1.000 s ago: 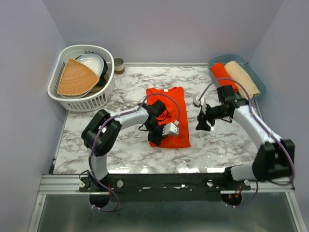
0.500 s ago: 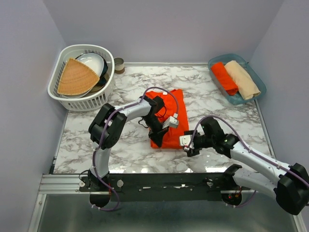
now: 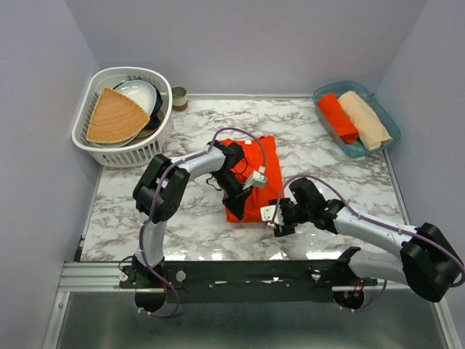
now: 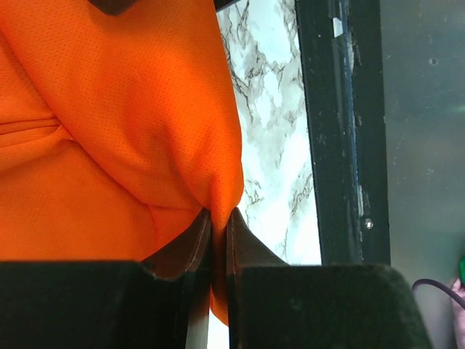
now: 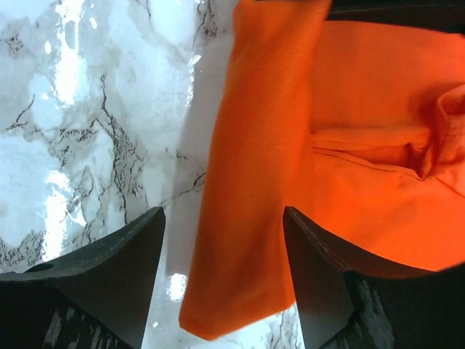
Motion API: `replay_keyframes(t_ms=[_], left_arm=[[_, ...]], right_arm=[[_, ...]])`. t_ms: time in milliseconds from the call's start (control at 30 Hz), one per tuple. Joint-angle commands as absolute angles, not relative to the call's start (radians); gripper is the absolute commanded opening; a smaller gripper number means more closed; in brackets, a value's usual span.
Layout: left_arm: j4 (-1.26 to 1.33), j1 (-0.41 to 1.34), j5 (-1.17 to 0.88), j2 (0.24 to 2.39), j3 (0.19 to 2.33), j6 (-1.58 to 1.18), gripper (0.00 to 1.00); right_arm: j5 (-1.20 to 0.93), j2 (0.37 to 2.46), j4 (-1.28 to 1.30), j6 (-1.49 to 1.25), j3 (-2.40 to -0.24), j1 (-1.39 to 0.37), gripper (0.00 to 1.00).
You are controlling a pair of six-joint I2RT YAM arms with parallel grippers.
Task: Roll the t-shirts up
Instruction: Roll the T-shirt to the center of the board.
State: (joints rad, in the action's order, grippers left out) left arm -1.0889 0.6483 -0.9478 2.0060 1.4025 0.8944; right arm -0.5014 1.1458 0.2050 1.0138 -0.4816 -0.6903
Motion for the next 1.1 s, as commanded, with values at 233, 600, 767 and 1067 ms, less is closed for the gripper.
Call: replay_keyframes(t_ms=[233,600,767,1067], left_arm=[[-1.108,0.601,-1.031,1.984,1.390,0.959,0.31],[-0.315,0.632,-0.667,1.402,0.833,0.531,0.99],[-0.267,0.687,-0.599,1.402,0.801,0.520,0.99],[-0.336,0.733,-0.560,1.460,0.828,0.540,0.89]], right_arm=[[-0.204,1.284,0.011,0.908,-0.500,-0.749,0.29],[-0.374,1.278,0.258,0.767,-0.624,-0.739,0.02],[-0.385,1.284,0.275,0.772,-0.624,-0.741,0.03],[-0.383,1.267,0.256,0.733,-0.615,-0.741,0.03]])
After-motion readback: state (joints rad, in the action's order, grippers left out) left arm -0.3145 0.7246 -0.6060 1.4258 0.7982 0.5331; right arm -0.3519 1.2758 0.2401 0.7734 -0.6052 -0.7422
